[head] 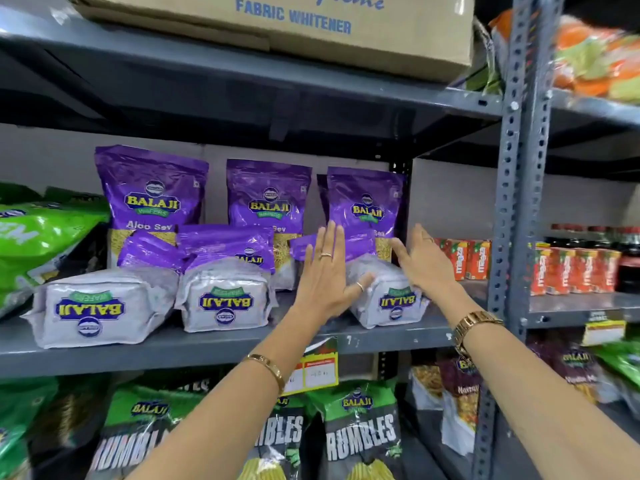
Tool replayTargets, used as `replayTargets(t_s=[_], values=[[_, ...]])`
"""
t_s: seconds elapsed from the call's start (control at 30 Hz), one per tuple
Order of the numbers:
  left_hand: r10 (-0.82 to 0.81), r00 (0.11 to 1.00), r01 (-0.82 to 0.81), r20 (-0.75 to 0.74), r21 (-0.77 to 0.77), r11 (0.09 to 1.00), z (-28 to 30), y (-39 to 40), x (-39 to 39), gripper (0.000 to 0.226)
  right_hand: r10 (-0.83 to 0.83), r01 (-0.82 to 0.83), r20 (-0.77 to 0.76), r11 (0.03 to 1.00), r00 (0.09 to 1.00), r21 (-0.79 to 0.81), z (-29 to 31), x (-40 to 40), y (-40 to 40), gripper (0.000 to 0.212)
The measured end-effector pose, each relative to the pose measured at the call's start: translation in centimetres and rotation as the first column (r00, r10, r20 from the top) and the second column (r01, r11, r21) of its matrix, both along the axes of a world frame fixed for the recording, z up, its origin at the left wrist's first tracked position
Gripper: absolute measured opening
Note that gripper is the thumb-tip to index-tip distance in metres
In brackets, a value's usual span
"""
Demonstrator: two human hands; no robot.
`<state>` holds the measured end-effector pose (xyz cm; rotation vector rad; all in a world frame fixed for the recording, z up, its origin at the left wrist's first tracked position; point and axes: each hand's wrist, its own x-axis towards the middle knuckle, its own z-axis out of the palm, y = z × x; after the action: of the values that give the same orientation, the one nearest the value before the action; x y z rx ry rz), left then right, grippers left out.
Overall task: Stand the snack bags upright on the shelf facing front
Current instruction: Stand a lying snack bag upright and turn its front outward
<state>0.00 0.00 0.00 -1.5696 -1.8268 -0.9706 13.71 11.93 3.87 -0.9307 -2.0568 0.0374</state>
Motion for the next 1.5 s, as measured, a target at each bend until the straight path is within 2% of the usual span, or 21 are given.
replayTargets(t_s=[0.1, 0.17, 0.2, 0.27, 0.37, 0.47, 0.53, 0.6, 0.67, 0.77, 0.8, 0.87, 0.97, 1.03, 1.13, 1.3, 1.43, 1.5], values=[[-0.049, 0.982, 0.083, 0.183, -0.184, 0.979, -1.3, 1.2, 0.9, 0.108, 0.006, -0.008, -0.005, 0.936, 1.000, -0.352, -0.2, -0.3, 1.8, 0.068], [-0.052, 0.948, 0.138, 0.315, -0.259, 0.956, -2.4, 1.7, 1.3, 0.115, 0.126, -0.145, -0.076, 0.744, 0.989, -0.652, -0.4, -0.7, 2.3, 0.070], [-0.067, 0.919, 0.181, 0.388, -0.265, 0.947, -2.7, 1.8, 1.4, 0.116, 0.173, -0.210, -0.126, 0.654, 0.977, -0.727, -0.5, -0.8, 2.5, 0.070], [-0.085, 0.868, 0.229, 0.489, -0.243, 0.943, -3.0, 2.3, 1.2, 0.117, 0.240, -0.277, -0.164, 0.577, 0.957, -0.769, -0.7, -0.9, 3.0, 0.069], [-0.091, 0.842, 0.264, 0.532, -0.260, 0.929, -3.0, 2.3, 1.4, 0.116, 0.282, -0.335, -0.207, 0.547, 0.937, -0.767, -0.7, -0.7, 3.5, 0.054], [-0.100, 0.832, 0.286, 0.545, -0.267, 0.921, -2.7, 2.2, 1.6, 0.116, 0.263, -0.384, -0.283, 0.529, 0.922, -0.757, -0.8, -0.6, 3.5, 0.037], [-0.114, 0.839, 0.290, 0.532, -0.259, 0.921, -2.7, 2.0, 1.7, 0.116, 0.234, -0.414, -0.342, 0.530, 0.910, -0.740, -1.2, -0.7, 3.6, 0.033], [-0.138, 0.876, 0.280, 0.462, -0.253, 0.926, -2.7, 1.9, 1.6, 0.116, 0.189, -0.473, -0.446, 0.531, 0.875, -0.703, -1.9, -0.9, 3.7, 0.042], [-0.168, 0.915, 0.271, 0.367, -0.253, 0.929, -2.2, 1.6, 1.1, 0.116, 0.137, -0.559, -0.585, 0.526, 0.800, -0.641, -2.5, -1.1, 3.7, 0.050], [-0.187, 0.953, 0.251, 0.239, -0.277, 0.928, -1.4, 1.6, 0.0, 0.116, 0.182, -0.691, -0.726, 0.522, 0.664, -0.501, -3.0, -1.6, 3.8, 0.033], [-0.189, 0.960, 0.242, 0.206, -0.275, 0.930, -1.1, 1.7, -0.5, 0.115, 0.212, -0.725, -0.752, 0.517, 0.624, -0.456, -2.9, -1.9, 3.8, 0.028], [-0.196, 0.970, 0.228, 0.142, -0.264, 0.937, -0.8, 2.0, -1.3, 0.114, 0.239, -0.767, -0.792, 0.509, 0.561, -0.390, -3.0, -2.3, 3.8, 0.031], [-0.161, 0.986, 0.167, 0.048, -0.251, 0.954, -0.8, 2.8, -2.4, 0.112, 0.282, -0.795, -0.806, 0.502, 0.521, -0.339, -3.0, -3.2, 4.3, 0.025], [-0.114, 0.993, 0.114, 0.015, -0.273, 0.955, -1.2, 3.2, -3.0, 0.112, 0.297, -0.817, -0.812, 0.469, 0.503, -0.335, -3.4, -3.6, 4.7, 0.031], [-0.104, 0.993, 0.119, 0.063, -0.321, 0.940, -2.0, 4.1, -4.1, 0.109, 0.286, -0.822, -0.810, 0.436, 0.512, -0.366, -4.4, -4.5, 5.9, 0.050], [-0.174, 0.959, 0.235, 0.224, -0.288, 0.928, -2.4, 4.7, -4.6, 0.108, 0.315, -0.841, -0.808, 0.401, 0.498, -0.362, -4.9, -5.2, 7.5, 0.052], [-0.161, 0.943, 0.254, 0.290, -0.317, 0.914, -2.6, 4.5, -3.8, 0.105, 0.336, -0.801, -0.766, 0.477, 0.547, -0.363, -5.3, -5.1, 7.1, 0.050], [-0.132, 0.938, 0.218, 0.320, -0.248, 0.944, -2.7, 4.2, -2.8, 0.102, 0.317, -0.776, -0.769, 0.531, 0.555, -0.342, -5.3, -5.0, 6.7, 0.046]])
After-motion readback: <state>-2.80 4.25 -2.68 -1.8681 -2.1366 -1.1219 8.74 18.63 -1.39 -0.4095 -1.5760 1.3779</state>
